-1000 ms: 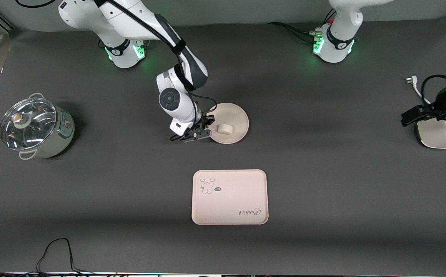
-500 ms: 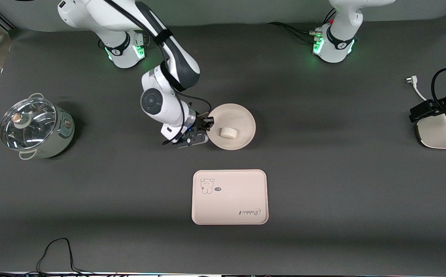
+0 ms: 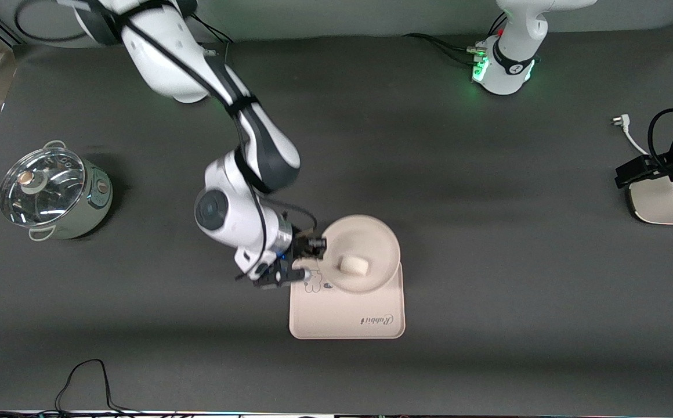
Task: Place bun in plate and plate on tray
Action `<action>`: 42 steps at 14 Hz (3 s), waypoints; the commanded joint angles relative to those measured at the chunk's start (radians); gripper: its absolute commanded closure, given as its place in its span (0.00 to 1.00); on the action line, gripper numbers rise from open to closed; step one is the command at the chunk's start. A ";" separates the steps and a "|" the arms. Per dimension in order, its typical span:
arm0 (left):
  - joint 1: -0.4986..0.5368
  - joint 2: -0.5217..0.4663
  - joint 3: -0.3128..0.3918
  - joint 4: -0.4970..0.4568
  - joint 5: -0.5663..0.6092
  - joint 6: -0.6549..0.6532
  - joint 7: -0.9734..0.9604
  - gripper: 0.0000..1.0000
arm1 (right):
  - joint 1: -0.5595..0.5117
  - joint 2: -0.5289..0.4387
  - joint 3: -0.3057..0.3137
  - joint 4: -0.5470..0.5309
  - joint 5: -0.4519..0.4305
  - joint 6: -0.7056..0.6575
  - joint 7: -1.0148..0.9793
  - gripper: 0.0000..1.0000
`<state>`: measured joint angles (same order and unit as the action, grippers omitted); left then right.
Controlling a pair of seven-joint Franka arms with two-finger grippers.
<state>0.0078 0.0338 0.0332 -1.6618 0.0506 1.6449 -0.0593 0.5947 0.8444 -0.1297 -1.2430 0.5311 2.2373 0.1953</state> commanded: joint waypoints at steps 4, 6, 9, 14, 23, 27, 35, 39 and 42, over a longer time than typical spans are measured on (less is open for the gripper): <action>-0.011 0.025 0.019 0.031 -0.006 -0.019 0.058 0.00 | -0.072 0.208 0.007 0.226 0.013 -0.004 -0.007 1.00; -0.018 0.025 0.017 0.031 -0.008 -0.016 0.056 0.00 | -0.072 0.219 0.009 0.226 0.013 -0.002 -0.002 1.00; -0.020 0.041 0.017 0.034 -0.006 -0.013 0.056 0.00 | -0.072 0.226 0.010 0.226 0.013 0.010 -0.005 0.41; -0.015 0.040 0.019 0.037 -0.006 -0.030 0.056 0.00 | -0.079 0.147 0.001 0.215 -0.045 -0.068 -0.019 0.00; -0.014 0.029 0.019 0.042 -0.012 -0.050 0.055 0.00 | -0.227 -0.321 -0.092 -0.079 -0.152 -0.426 -0.198 0.00; -0.005 0.026 0.014 0.045 -0.030 -0.045 0.055 0.00 | -0.219 -0.497 -0.180 -0.084 -0.247 -0.629 -0.179 0.00; 0.053 -0.060 -0.085 -0.004 -0.047 -0.048 0.035 0.00 | -0.316 -0.884 -0.077 -0.379 -0.454 -0.696 -0.062 0.00; 0.055 -0.078 -0.088 -0.029 -0.055 -0.045 0.035 0.00 | -0.476 -1.016 0.068 -0.584 -0.503 -0.598 -0.063 0.00; 0.049 -0.077 -0.088 -0.027 -0.058 -0.040 0.035 0.00 | -0.515 -1.036 0.124 -0.602 -0.510 -0.596 -0.065 0.00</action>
<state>0.0467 -0.0165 -0.0431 -1.6645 0.0054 1.6031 -0.0212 0.0989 -0.1421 -0.0442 -1.7940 0.0515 1.6124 0.1135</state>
